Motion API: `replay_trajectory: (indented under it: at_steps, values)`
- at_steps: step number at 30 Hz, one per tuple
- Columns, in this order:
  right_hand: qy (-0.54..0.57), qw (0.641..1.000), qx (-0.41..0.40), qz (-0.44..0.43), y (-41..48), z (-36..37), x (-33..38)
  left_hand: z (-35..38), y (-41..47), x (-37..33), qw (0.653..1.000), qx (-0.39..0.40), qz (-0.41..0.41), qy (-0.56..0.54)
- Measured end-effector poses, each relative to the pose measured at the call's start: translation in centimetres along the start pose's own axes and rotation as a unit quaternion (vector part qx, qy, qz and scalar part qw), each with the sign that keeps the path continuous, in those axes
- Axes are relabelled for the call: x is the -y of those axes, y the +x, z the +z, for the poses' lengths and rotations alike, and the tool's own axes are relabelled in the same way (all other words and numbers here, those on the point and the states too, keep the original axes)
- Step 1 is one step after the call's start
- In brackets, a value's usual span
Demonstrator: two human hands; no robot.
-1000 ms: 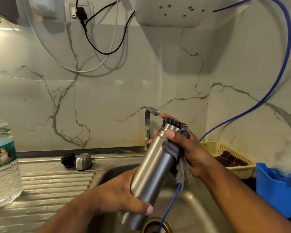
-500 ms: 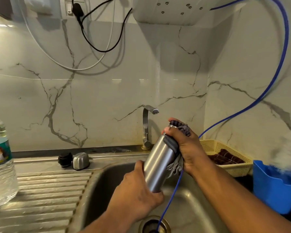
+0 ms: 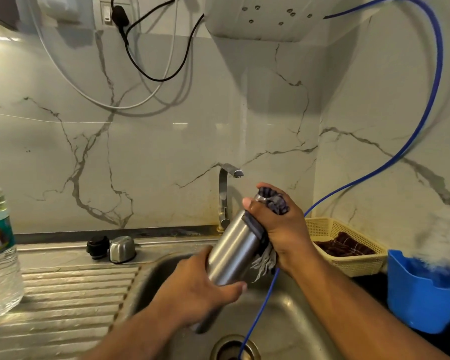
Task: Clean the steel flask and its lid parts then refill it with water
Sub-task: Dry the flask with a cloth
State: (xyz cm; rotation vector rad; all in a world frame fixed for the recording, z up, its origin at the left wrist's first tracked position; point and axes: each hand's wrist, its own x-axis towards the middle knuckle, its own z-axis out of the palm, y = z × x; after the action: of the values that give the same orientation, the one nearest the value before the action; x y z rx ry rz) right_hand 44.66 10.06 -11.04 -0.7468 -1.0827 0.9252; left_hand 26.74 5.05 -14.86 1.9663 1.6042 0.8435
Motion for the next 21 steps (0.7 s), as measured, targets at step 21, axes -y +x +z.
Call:
replay_trajectory:
  at_steps: [21]
  values:
    - [-0.219, 0.975, -0.043, -0.002, -1.2, 0.9, 0.4, -0.1, 0.0, 0.4, 0.988, -0.105, 0.044, 0.102]
